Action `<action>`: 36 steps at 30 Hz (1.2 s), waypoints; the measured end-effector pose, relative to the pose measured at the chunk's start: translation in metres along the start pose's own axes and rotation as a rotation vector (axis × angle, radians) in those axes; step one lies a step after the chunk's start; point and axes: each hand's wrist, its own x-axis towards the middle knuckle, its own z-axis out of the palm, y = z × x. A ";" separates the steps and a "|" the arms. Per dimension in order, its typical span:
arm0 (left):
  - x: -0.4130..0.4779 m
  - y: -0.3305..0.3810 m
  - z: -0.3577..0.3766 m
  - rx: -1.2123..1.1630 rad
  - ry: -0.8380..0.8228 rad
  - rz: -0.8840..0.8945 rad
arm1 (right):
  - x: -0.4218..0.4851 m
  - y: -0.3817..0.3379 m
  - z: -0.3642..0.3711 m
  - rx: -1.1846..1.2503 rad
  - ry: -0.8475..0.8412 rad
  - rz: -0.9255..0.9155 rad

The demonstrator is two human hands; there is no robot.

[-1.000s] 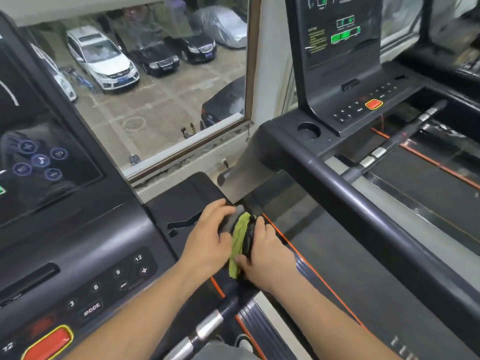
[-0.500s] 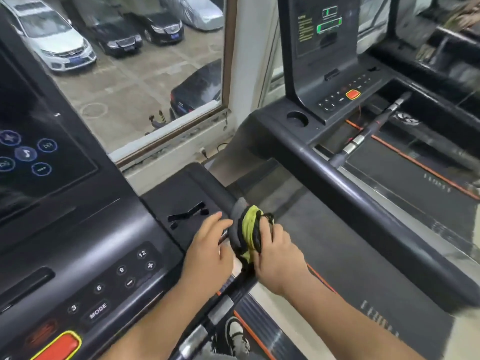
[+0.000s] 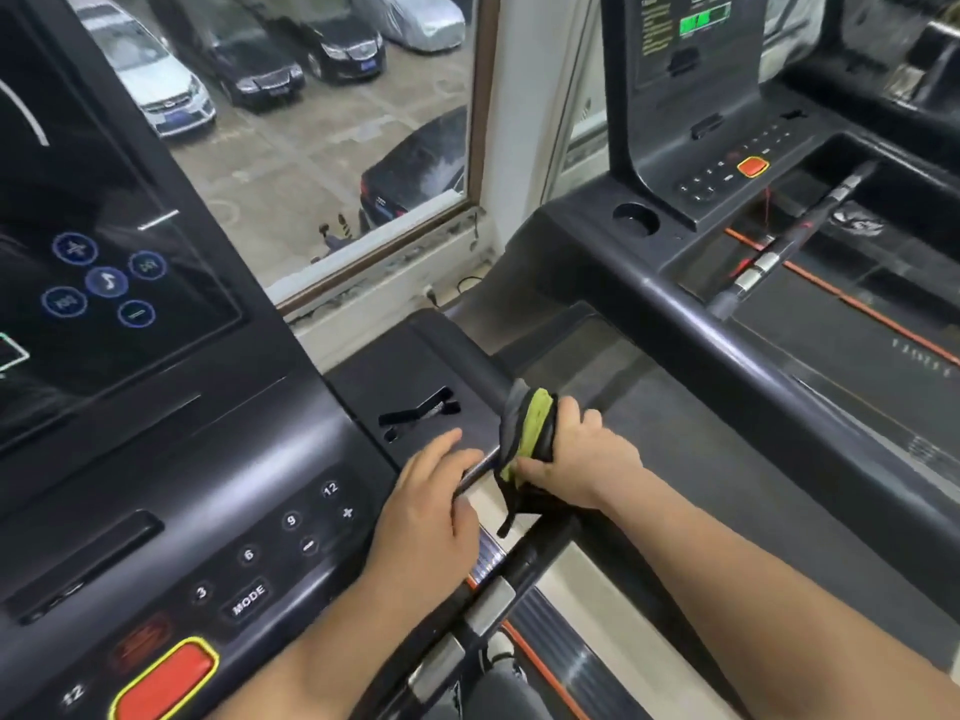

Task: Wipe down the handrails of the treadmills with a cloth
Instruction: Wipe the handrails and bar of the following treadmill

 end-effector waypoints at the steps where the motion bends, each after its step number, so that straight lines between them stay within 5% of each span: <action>1: 0.000 -0.001 0.000 0.002 -0.001 -0.003 | 0.008 0.004 -0.005 0.061 -0.064 -0.013; 5: -0.007 0.008 0.008 -0.016 -0.008 0.062 | 0.008 0.027 -0.006 0.368 -0.130 -0.053; 16: 0.021 0.006 0.015 0.502 -0.141 0.126 | -0.075 0.049 0.029 -0.072 0.071 0.021; 21: 0.027 0.002 0.014 0.611 -0.135 0.163 | -0.026 0.009 0.012 -0.017 0.058 0.111; 29: 0.001 0.016 0.005 0.493 -0.173 0.163 | -0.023 0.007 0.020 0.061 0.188 -0.049; 32: -0.011 0.012 -0.005 0.390 -0.121 0.146 | -0.049 0.032 0.033 -0.036 0.265 -0.088; 36: -0.017 0.006 -0.014 0.347 0.006 0.106 | -0.042 0.030 0.027 0.167 0.272 -0.035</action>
